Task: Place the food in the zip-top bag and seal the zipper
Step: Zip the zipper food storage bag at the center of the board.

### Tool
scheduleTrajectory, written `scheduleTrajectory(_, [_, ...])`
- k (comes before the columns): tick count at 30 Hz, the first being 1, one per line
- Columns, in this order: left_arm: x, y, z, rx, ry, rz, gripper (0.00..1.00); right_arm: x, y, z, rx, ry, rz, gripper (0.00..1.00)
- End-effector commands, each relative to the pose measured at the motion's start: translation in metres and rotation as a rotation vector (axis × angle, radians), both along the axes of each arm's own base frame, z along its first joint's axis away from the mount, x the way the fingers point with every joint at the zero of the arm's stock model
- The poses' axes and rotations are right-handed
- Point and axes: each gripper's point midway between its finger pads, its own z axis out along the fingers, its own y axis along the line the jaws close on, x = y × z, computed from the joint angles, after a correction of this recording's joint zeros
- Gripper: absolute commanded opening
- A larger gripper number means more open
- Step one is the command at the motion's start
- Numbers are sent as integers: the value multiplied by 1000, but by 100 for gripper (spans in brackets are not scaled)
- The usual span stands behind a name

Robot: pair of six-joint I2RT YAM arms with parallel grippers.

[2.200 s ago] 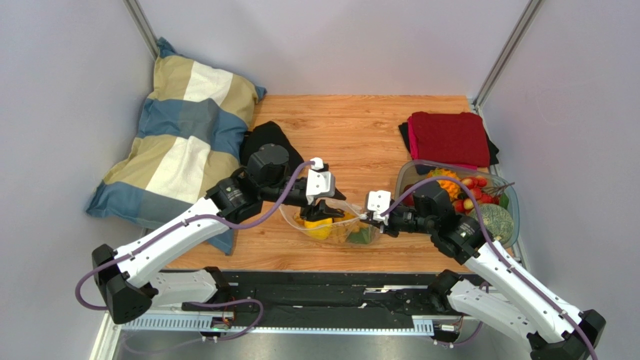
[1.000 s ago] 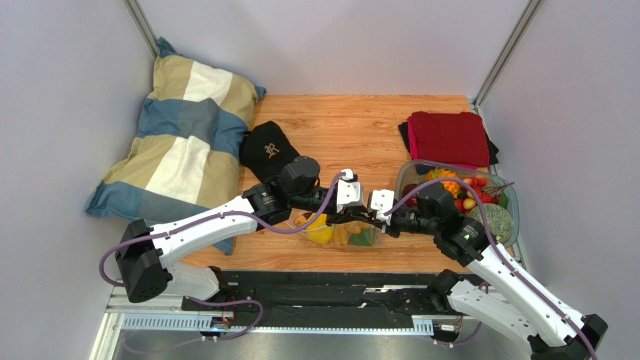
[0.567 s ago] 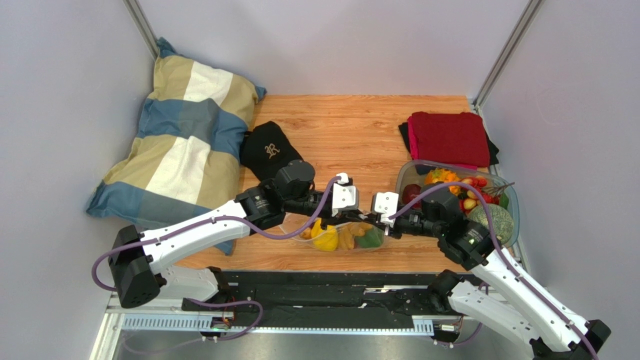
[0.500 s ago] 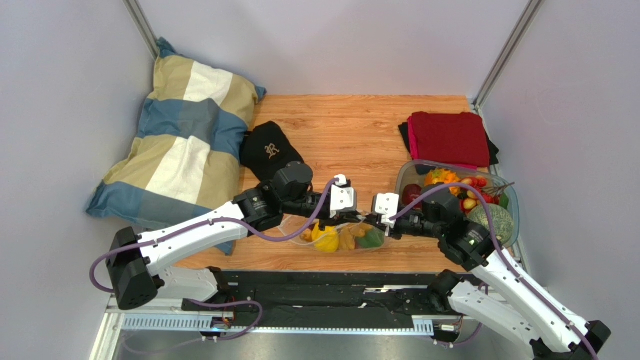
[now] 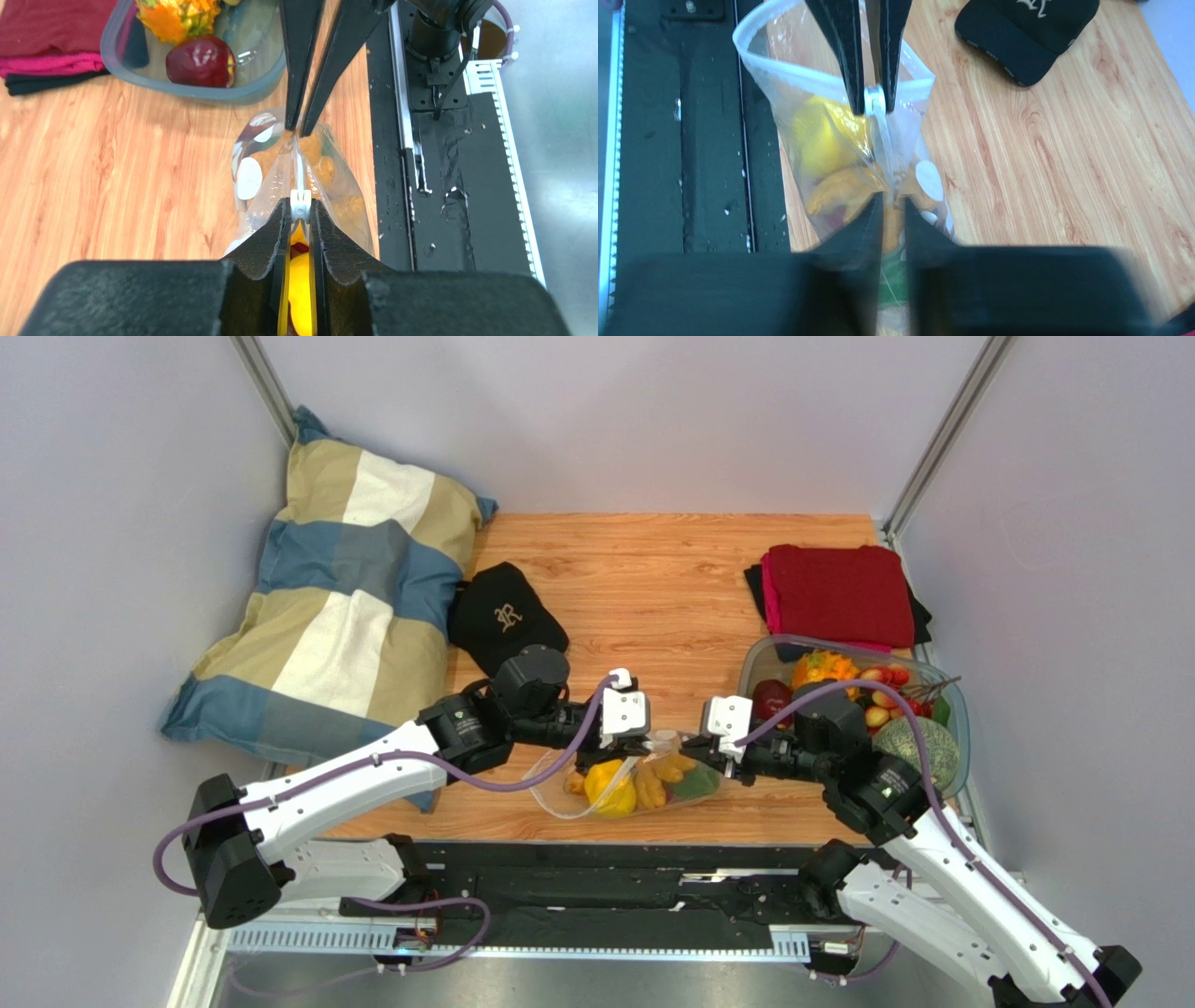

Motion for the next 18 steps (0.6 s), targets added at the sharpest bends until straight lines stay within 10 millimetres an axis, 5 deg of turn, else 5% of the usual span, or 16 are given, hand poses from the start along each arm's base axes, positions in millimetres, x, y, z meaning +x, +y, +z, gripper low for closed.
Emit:
scheduleTrajectory(1, [2, 2, 14, -15, 0, 8, 3, -2, 1, 12, 0, 28, 10, 42])
scheduleTrajectory(6, [4, -13, 32, -44, 18, -14, 2, 0, 10, 35, 24, 43, 36, 48])
scheduleTrajectory(11, [5, -22, 37, -55, 9, -31, 2, -2, 19, 45, 35, 35, 95, 40])
scheduleTrajectory(15, [6, -25, 37, -55, 10, -36, 2, 0, 19, 38, 7, 19, 116, 24])
scheduleTrajectory(18, [6, -23, 36, -47, 6, -37, 2, 0, 18, 36, -8, 4, 122, 0])
